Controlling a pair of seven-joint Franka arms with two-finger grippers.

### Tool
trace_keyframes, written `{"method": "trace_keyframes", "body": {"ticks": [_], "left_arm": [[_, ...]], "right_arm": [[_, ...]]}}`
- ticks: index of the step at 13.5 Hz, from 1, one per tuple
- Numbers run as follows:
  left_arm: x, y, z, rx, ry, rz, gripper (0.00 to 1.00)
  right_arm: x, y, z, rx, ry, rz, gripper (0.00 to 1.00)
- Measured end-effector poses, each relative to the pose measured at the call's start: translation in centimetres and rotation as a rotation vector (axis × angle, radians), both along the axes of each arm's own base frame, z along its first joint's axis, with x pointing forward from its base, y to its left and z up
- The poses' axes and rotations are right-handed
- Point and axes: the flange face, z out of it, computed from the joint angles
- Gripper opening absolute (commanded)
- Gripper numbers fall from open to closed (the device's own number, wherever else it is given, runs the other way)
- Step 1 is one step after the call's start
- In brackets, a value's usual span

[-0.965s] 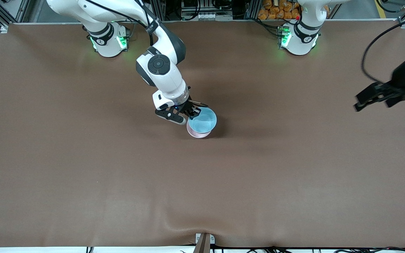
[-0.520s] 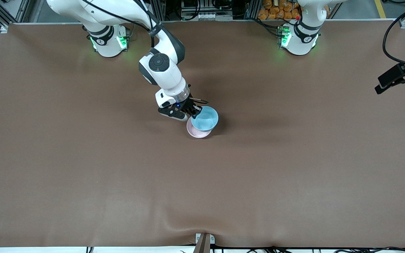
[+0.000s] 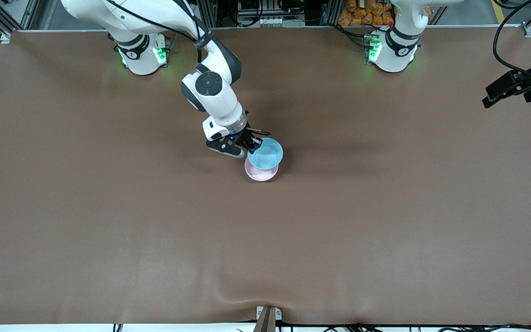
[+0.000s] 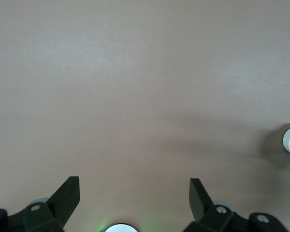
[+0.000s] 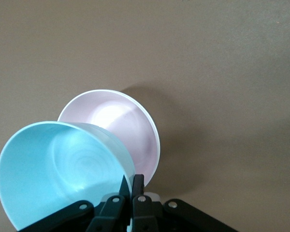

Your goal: Stack pink and blue bowls on white bowl

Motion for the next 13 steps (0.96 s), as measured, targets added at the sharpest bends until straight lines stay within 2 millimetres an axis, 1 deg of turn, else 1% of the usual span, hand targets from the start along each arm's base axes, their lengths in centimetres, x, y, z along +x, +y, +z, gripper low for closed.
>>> {"method": "trace_keyframes", "body": {"ticks": [6,10,13], "left_arm": [[-0.1,-1.7,0.0,0.012,0.000,-0.010,1.00],[0.0,-1.5,0.3,0.012,-0.014,-0.006,1.00],[0.0,-1.4,0.4,0.012,-0.018,-0.004,1.00]], "right_arm": [[0.1,-0.4,-0.3,-0.027,-0.022,0.030,0.00],[0.3,-0.6,-0.4,-0.035,-0.031,0.039,0.00],[0.4,-0.6,-0.5,-0.036,-0.041,0.048,0.04]]}}
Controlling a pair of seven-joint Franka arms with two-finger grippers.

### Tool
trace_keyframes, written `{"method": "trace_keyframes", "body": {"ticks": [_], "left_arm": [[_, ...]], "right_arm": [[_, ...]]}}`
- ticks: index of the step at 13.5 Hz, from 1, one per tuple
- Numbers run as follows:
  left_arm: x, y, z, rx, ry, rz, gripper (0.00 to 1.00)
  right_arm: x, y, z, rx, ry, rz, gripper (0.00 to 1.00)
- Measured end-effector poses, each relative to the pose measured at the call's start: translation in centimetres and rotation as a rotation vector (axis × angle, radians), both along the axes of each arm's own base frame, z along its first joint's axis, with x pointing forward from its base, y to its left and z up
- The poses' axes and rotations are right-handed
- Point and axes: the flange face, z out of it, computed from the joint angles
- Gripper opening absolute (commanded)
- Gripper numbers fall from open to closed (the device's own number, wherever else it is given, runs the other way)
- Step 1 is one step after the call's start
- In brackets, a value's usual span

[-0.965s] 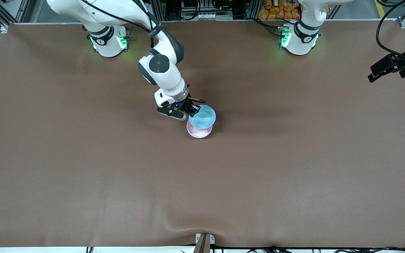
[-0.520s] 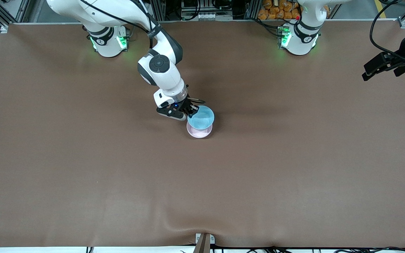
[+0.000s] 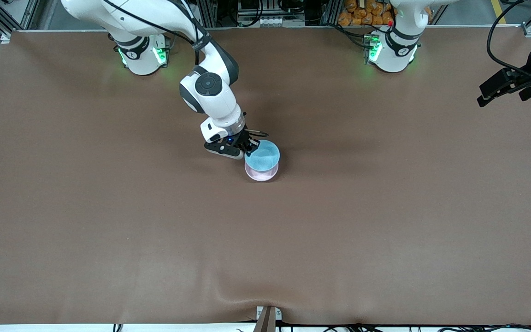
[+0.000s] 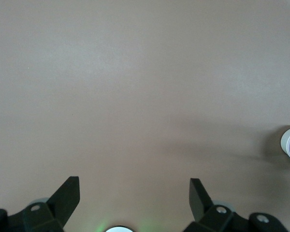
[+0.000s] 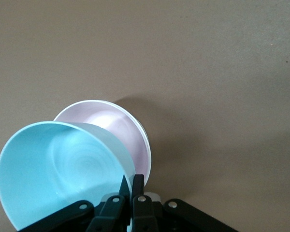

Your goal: Stack pink and blue bowls on white bowl

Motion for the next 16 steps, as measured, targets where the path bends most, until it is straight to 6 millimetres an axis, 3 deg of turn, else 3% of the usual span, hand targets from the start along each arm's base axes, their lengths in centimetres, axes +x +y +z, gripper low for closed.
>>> {"method": "trace_keyframes", "body": {"ticks": [2,3,4,5,6,12,16], "left_arm": [[0.0,0.2,0.0,0.000,-0.001,0.004,1.00],[0.1,0.4,-0.1,0.000,0.001,0.006,1.00],[0.1,0.5,-0.3,0.000,0.005,0.003,1.00],[0.2,0.5,-0.5,0.000,0.009,-0.003,1.00],[0.3,0.5,-0.6,-0.001,0.011,-0.007,1.00],[0.3,0.8,-0.6,-0.001,0.010,-0.003,1.00],[0.4,0.8,-0.5,-0.001,0.002,-0.003,1.00]], "right_arm": [[0.1,0.0,-0.1,-0.003,-0.005,0.005,0.12],[0.1,-0.1,-0.1,-0.004,-0.006,0.007,0.28],[0.1,-0.1,-0.2,-0.009,-0.009,0.013,0.59],[0.1,-0.1,-0.2,-0.013,-0.013,0.019,0.95],[0.1,-0.2,-0.3,-0.015,-0.014,0.021,1.00],[0.8,-0.5,-0.2,-0.013,-0.024,0.014,1.00],[2.3,-1.2,1.4,0.002,-0.052,-0.007,1.00]]}}
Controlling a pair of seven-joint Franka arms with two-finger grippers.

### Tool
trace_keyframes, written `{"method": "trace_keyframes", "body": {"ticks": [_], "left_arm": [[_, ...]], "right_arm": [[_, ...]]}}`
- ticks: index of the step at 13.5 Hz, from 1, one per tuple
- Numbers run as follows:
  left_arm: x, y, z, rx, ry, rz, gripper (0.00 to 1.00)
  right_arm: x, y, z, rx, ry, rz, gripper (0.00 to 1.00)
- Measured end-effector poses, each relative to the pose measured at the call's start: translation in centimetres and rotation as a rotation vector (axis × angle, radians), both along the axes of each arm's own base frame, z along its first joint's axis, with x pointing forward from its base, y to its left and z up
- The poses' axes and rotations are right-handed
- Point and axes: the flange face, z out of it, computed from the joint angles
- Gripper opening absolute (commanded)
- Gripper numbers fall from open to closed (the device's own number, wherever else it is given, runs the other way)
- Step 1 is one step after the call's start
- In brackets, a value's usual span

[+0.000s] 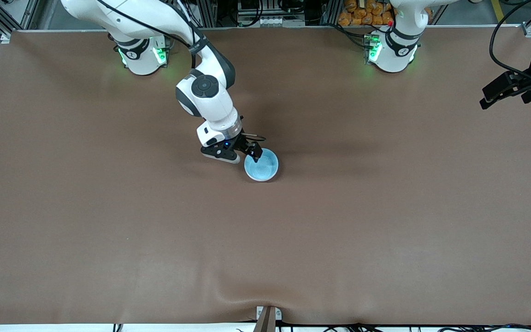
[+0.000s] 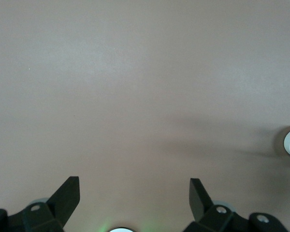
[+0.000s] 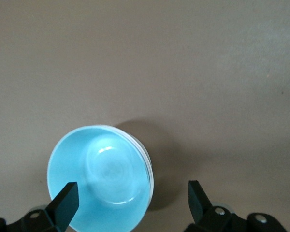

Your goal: Stack pink and blue bowls on white bowl

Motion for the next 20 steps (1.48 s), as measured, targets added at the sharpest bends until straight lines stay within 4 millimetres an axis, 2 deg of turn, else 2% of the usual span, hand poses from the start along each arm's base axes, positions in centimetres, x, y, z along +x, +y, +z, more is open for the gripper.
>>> {"method": "trace_keyframes", "body": {"ticks": [7,12,14,17,18,20], "left_arm": [[0.1,0.6,0.2,0.000,-0.013,0.011,1.00],[-0.1,0.9,0.7,0.001,-0.023,0.017,1.00],[-0.3,0.8,1.0,0.001,-0.029,0.016,1.00],[-0.3,0.8,1.0,0.002,-0.029,0.012,1.00],[-0.3,0.8,1.0,0.002,-0.029,0.011,1.00],[-0.3,0.8,1.0,0.002,-0.028,0.011,1.00]], "right_arm": [[6.6,-5.0,7.3,-0.026,-0.075,-0.003,1.00],[9.1,-9.8,10.9,-0.066,-0.083,-0.037,1.00],[9.9,-13.1,12.8,-0.125,-0.056,-0.015,1.00],[11.5,-20.7,15.9,-0.220,-0.008,0.052,1.00],[11.8,-22.3,16.7,-0.239,0.007,0.072,1.00],[11.9,-24.0,17.5,-0.264,0.032,0.112,1.00]]}}
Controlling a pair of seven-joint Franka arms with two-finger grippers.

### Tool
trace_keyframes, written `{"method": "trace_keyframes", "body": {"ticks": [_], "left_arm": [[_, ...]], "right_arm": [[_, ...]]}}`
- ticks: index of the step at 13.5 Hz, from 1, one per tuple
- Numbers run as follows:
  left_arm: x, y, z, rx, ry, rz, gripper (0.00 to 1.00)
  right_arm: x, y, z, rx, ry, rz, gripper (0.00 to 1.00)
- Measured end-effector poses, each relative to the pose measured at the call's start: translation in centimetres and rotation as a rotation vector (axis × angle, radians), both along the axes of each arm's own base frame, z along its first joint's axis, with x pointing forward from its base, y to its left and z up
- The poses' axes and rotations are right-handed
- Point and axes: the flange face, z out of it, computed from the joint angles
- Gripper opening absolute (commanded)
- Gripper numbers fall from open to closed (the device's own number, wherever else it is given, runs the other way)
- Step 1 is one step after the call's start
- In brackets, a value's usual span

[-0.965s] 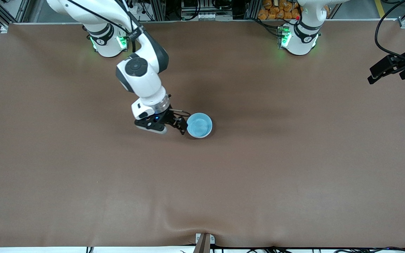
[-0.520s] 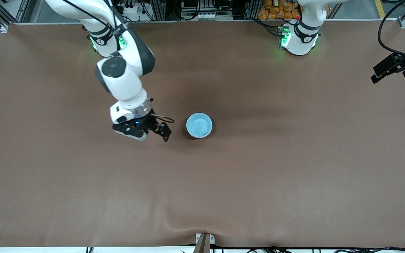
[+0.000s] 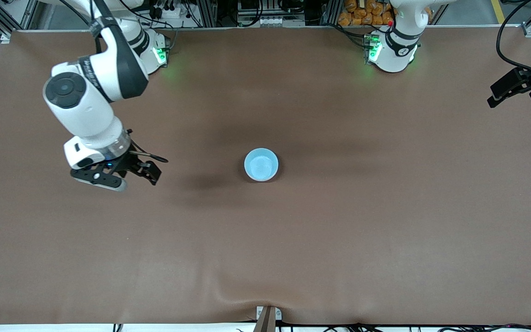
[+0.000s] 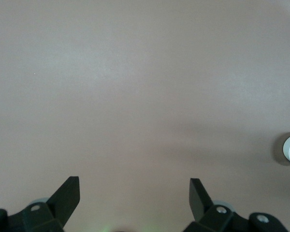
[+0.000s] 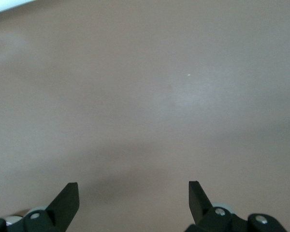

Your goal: Stack pink and blue bowls on white bowl

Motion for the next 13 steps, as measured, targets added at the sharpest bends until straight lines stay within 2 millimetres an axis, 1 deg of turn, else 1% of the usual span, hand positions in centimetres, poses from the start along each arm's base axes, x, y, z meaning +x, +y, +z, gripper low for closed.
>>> {"method": "trace_keyframes", "body": {"ticks": [2,4,8,9,11,13], "left_arm": [[0.0,0.0,-0.1,0.000,0.002,0.000,1.00],[0.0,0.1,-0.1,0.000,0.004,0.001,1.00],[0.0,0.1,-0.2,0.000,0.006,0.002,1.00],[0.0,0.1,-0.2,0.000,0.006,0.001,1.00],[0.0,0.0,-0.2,0.000,0.006,0.001,1.00],[0.0,0.0,-0.2,0.000,0.006,0.001,1.00]], "right_arm": [[-0.3,-1.7,0.9,-0.030,0.038,0.057,1.00],[-0.7,-4.3,2.5,-0.039,0.069,0.084,1.00],[-1.7,-12.1,5.4,0.033,0.130,0.129,1.00],[-1.9,-13.6,5.9,0.033,0.135,0.147,1.00],[-2.3,-15.5,6.6,0.030,0.142,0.193,1.00],[-2.6,-16.6,8.0,0.030,0.163,0.212,1.00]]}}
